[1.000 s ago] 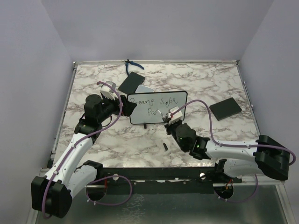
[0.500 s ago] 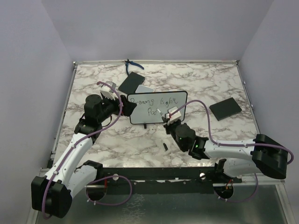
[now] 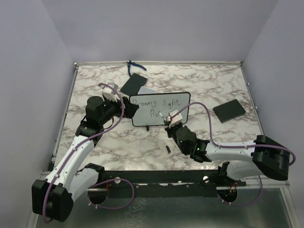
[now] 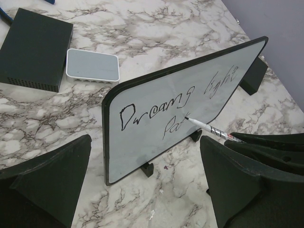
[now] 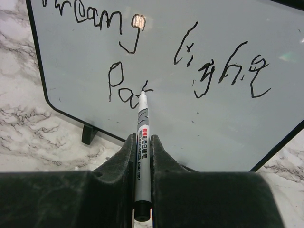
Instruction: Write a sentence on the whiteboard
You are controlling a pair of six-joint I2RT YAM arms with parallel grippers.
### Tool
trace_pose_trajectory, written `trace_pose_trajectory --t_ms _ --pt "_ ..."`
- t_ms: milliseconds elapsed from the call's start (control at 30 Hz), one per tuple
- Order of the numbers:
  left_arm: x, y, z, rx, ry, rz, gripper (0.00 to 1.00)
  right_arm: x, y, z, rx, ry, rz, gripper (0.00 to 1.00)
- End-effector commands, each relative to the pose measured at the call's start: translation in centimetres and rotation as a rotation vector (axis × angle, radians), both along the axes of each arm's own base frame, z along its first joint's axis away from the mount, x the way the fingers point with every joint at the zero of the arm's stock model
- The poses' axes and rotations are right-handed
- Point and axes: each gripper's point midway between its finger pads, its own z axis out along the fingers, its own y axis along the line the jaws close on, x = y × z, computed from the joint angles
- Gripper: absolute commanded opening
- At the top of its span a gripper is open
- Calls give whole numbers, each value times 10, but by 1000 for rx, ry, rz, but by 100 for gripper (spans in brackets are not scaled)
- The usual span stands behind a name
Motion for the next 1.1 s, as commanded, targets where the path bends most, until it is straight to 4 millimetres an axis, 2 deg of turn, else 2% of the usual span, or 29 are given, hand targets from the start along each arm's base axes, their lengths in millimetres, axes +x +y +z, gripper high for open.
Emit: trace_pose_trajectory --t_ms 0,633,1067 --pt "0 3 4 6 -22 6 97 2 -5 -7 8 34 -44 1" --pt "0 2 4 6 -21 4 97 -4 -12 -27 0 101 -62 0" --pt "0 3 4 6 -20 4 97 -2 -19 -14 6 70 -90 1"
